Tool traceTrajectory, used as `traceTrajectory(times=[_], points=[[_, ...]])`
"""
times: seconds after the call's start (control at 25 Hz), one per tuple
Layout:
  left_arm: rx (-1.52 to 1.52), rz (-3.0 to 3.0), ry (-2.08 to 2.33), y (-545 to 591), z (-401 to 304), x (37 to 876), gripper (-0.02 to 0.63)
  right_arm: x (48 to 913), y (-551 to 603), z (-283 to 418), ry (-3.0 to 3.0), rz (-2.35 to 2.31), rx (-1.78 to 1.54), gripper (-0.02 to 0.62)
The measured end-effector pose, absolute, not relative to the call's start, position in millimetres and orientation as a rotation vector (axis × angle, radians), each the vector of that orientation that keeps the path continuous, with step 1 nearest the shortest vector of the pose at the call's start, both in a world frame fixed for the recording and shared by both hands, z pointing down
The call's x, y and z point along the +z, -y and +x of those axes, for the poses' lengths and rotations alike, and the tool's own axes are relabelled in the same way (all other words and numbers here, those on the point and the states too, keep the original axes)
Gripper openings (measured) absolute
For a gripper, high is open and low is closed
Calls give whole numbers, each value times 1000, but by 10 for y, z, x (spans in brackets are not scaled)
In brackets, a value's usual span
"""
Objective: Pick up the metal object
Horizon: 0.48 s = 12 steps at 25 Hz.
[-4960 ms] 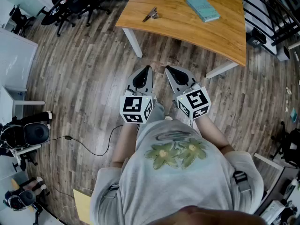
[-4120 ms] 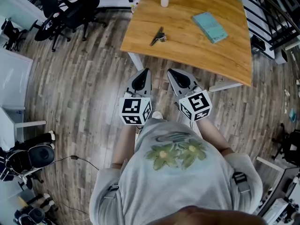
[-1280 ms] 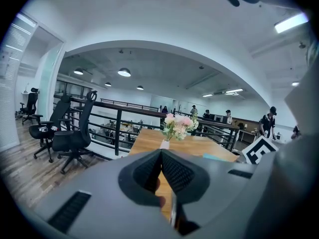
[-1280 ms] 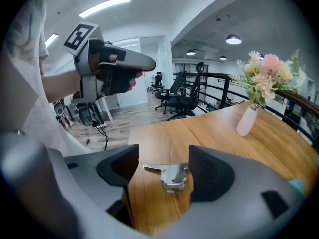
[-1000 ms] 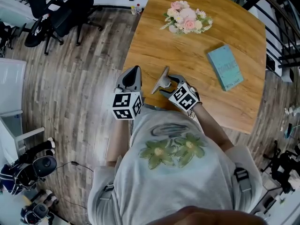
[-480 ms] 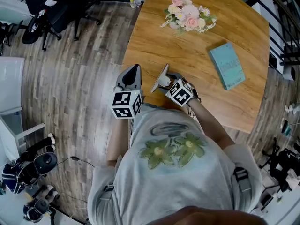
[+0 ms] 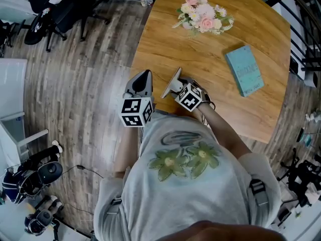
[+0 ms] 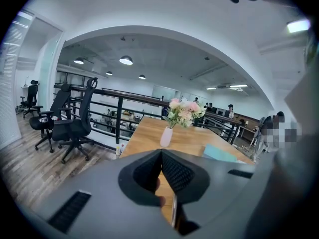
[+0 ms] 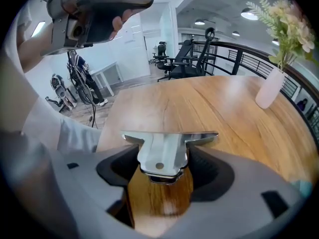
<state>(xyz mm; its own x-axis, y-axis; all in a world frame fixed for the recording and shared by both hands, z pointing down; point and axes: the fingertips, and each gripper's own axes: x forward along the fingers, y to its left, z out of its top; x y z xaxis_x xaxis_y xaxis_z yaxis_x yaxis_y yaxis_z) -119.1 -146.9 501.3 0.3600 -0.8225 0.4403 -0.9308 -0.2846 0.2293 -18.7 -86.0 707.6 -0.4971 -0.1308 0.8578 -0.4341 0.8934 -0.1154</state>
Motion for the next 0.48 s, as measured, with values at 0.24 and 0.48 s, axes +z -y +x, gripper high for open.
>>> traceTrajectory(times=[0.24, 0.48], points=[[338, 2183, 1502, 1452, -1139, 5061, 11, 7127, 887, -191, 2058, 422, 377, 299], [347, 2175, 1493, 1426, -1129, 5109, 11, 7132, 886, -191, 2062, 419, 368, 296]])
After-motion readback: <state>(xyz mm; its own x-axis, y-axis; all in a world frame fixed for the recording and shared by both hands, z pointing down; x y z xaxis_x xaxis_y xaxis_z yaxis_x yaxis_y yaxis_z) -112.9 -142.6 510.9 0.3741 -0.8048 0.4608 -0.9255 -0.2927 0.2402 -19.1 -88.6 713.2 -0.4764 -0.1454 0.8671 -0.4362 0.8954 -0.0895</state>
